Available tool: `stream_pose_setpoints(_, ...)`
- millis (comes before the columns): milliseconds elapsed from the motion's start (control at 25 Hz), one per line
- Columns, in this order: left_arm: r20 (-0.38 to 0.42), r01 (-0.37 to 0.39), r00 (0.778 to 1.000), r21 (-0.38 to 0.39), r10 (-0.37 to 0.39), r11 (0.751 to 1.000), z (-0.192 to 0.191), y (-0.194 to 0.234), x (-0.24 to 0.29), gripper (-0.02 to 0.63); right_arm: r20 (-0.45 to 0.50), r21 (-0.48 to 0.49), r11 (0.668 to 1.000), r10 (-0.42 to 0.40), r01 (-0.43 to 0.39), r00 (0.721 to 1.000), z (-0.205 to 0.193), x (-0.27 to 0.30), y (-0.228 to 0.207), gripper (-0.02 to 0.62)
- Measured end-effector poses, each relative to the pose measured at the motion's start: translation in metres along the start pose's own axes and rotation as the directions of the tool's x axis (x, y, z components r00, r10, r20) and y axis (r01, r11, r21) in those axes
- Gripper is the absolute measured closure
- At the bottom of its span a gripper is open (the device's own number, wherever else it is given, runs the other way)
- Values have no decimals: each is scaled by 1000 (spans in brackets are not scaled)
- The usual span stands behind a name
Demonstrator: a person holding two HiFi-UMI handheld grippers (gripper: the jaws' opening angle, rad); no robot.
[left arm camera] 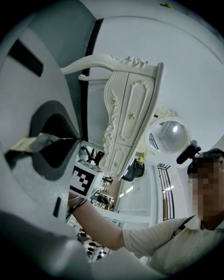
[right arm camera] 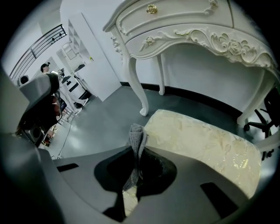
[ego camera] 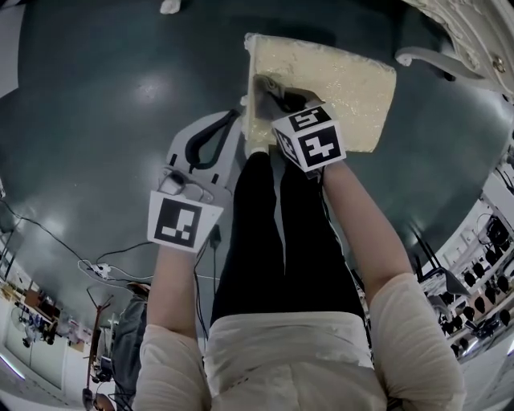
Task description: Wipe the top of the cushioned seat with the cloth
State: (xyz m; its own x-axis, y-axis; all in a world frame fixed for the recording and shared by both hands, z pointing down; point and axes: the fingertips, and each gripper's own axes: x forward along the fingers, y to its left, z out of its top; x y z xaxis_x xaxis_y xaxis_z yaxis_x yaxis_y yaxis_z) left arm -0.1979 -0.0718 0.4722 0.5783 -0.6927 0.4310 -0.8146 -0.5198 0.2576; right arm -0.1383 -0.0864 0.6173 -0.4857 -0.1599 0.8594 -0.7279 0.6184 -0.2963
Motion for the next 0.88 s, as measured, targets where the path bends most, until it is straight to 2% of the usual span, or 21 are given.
stream_pose_setpoints(280,-2,3,1000,-16,-3,1000,-8,3,2,603,-9,14,1000,-2,2,1000,-4,7,-5,568)
stream_pose_setpoints(880,-13,31,999,45,-30,999,2,-33,33,603,5,46,999,-10,10,1000,-27,-16,-42,568)
